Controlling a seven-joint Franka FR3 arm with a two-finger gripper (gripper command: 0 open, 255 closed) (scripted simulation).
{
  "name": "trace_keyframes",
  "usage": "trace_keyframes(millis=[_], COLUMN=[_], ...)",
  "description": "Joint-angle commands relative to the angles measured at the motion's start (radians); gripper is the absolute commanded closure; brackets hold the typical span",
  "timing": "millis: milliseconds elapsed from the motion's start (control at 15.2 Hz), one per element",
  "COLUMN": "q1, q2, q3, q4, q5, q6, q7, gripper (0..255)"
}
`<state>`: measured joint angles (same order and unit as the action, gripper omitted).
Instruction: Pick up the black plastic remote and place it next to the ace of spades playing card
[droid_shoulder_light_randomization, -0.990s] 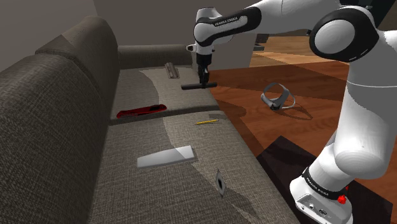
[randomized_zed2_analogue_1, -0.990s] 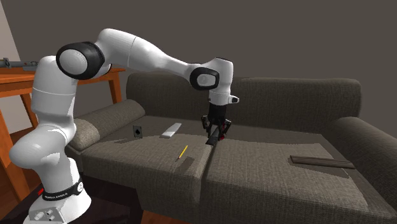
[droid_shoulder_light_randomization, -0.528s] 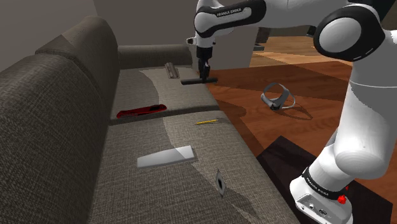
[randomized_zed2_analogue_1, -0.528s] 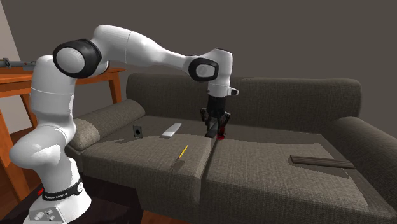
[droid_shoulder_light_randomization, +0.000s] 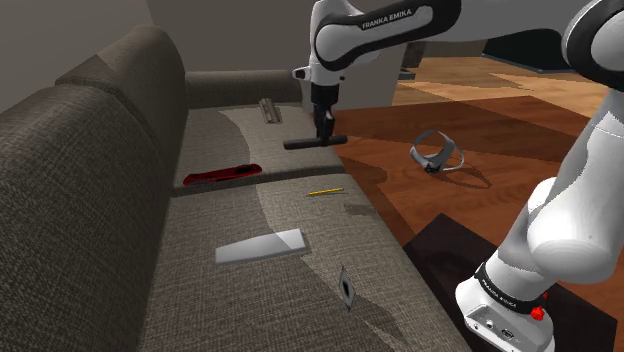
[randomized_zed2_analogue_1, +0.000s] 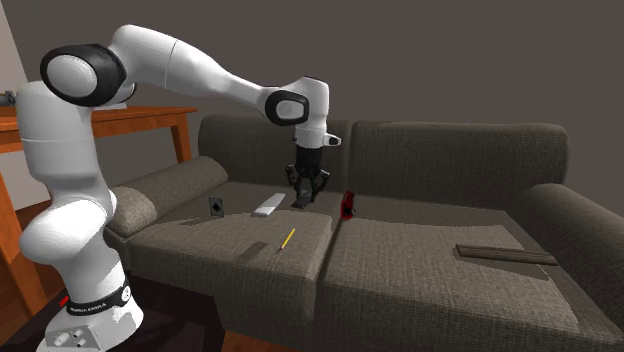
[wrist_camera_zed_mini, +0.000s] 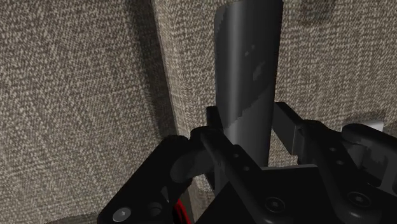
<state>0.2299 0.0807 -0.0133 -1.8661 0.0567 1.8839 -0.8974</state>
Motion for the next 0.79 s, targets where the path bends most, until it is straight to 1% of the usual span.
trace_keyframes(millis=[0, 330, 726], q1=[0.018, 0.066, 0.125], q2=[-0.050, -0.169, -0.289], q3=[0.016, 0.065, 0.136], q4=[-0.061, -0.203, -0.335], q5=[0.001, 0.012, 0.042], q6=[0.013, 0.042, 0.061], q7=[0.034, 0.124, 0.239], gripper=[255, 255, 255])
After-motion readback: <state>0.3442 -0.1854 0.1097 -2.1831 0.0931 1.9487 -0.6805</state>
